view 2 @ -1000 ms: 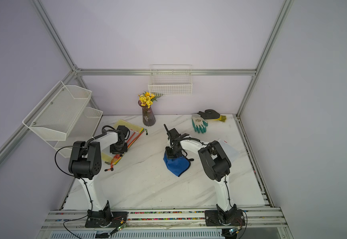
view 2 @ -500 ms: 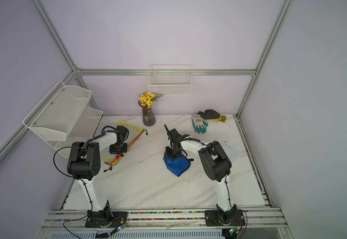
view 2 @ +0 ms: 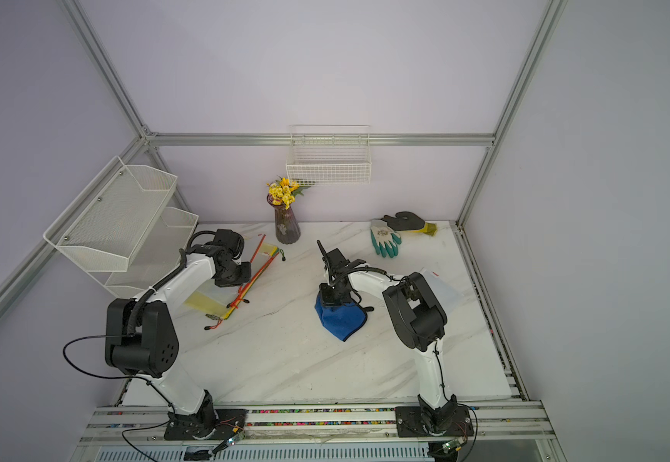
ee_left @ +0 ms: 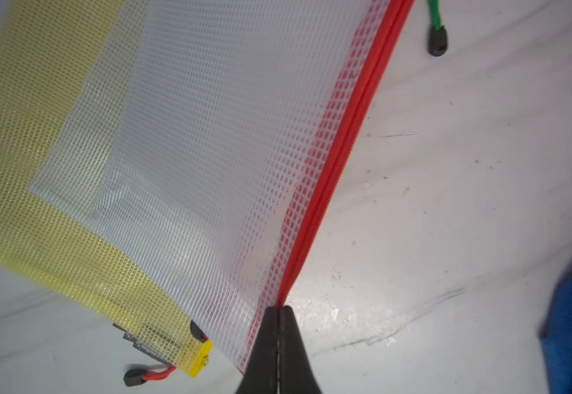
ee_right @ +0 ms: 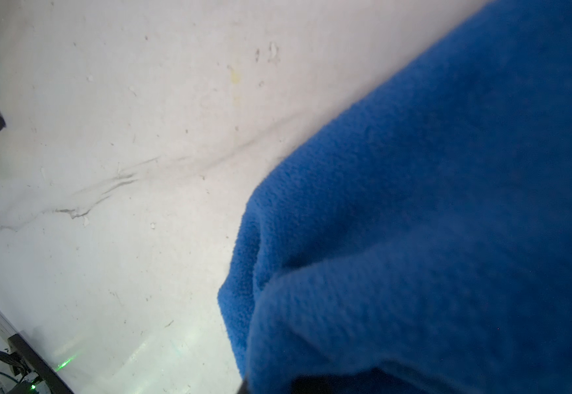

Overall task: Wipe the document bag
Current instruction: Pick up the document bag, then place the document bag at the center of the board.

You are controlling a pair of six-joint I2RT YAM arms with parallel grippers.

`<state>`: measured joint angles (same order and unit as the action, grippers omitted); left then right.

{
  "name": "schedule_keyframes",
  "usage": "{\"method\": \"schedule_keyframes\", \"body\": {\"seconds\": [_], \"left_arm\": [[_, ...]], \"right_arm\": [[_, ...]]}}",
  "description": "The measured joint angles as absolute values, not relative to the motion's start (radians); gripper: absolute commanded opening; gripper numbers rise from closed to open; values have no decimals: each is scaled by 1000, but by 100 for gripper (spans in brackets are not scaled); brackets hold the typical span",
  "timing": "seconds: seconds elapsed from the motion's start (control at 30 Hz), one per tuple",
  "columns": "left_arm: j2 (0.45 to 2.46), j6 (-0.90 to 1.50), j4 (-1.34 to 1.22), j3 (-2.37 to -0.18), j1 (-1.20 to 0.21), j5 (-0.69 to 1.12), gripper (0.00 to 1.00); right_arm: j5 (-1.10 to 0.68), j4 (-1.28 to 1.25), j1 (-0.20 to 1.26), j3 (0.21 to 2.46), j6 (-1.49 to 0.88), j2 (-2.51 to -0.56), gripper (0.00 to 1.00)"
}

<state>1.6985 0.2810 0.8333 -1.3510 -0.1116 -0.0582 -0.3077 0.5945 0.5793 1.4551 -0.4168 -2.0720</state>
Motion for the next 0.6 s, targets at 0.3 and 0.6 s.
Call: {"method": "schedule_keyframes", "body": {"seconds": [0.3,0.6], "left_arm": [[1589,385,871,-1385,-279,175,0],[1522,513,856,-1397,-548,297,0]], "right_arm": [[-280,579,559,1394,-451,-2017,0],[-193,629,423,1339,-476,-1816,0]]}}
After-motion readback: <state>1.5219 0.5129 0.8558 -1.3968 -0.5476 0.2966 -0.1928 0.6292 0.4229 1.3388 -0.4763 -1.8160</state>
